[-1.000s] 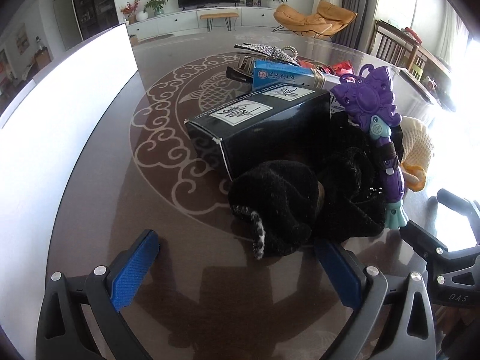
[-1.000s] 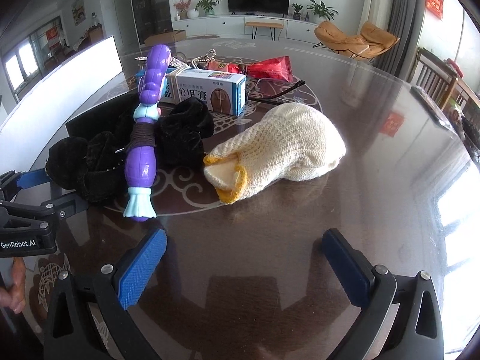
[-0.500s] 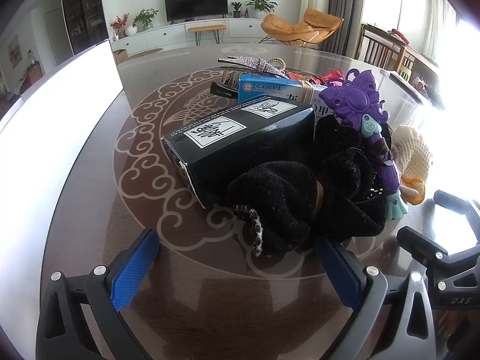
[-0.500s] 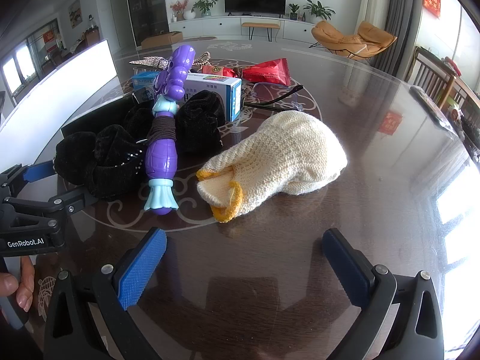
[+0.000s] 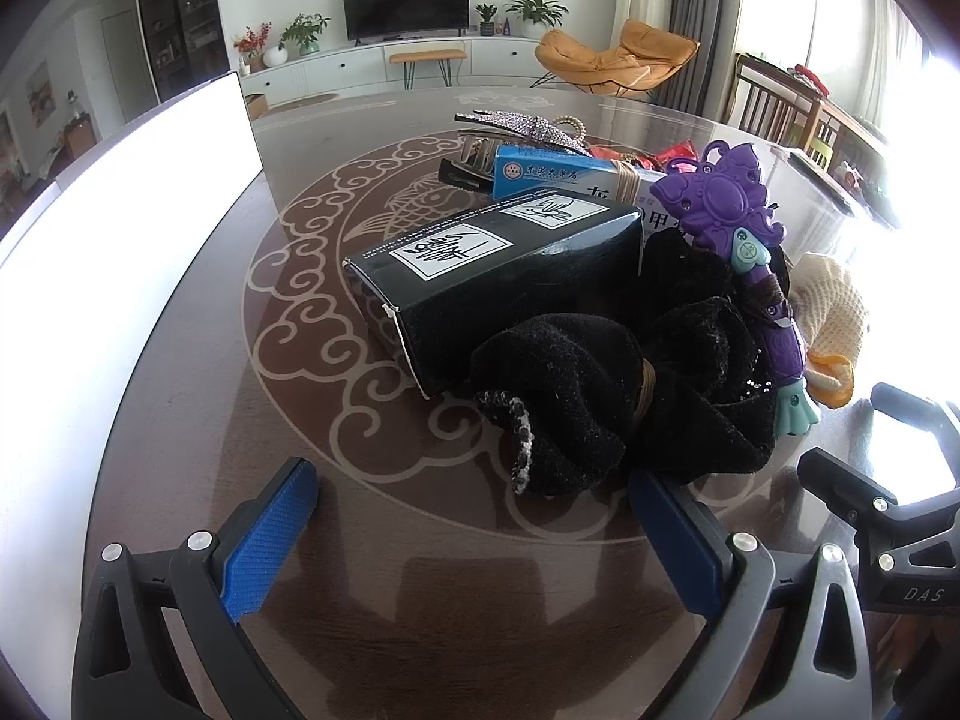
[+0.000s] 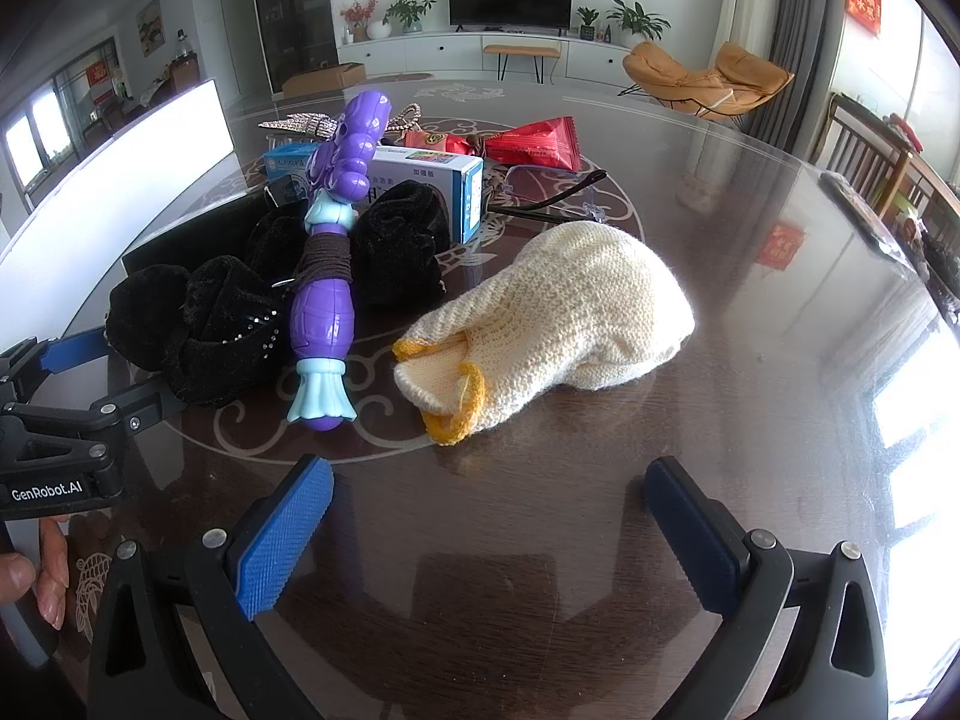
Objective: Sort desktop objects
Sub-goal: 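Reach the left tool to the black knit items and close on them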
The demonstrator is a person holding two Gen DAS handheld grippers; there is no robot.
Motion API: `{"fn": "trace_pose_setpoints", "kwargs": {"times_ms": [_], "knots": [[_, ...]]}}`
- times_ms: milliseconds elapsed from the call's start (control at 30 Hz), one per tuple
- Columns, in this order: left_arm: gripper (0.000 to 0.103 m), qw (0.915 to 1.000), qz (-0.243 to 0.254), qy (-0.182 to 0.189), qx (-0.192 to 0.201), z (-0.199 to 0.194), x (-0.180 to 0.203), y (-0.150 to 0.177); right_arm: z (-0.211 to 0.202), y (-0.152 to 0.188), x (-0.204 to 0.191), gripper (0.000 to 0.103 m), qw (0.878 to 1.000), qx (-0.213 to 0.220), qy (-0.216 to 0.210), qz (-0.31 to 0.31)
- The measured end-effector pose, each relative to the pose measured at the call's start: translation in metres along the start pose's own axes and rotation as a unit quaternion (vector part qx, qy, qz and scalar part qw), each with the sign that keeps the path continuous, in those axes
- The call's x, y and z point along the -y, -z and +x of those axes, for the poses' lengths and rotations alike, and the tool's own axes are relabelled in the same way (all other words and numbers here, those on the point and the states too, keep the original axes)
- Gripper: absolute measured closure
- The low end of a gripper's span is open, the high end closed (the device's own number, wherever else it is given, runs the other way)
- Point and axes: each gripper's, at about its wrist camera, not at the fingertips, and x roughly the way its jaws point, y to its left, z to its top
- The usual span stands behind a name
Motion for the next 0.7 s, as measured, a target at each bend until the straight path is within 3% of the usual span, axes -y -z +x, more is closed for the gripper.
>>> {"fn": "trace_pose_setpoints", "kwargs": {"times_ms": [700], "knots": [[0.0,1.0,-0.001,0.0,0.0,-0.0012,0.0012,0.0003,-0.0002,0.0002,0.0004,0.0,1.0,0.0,0.0,0.0]]}}
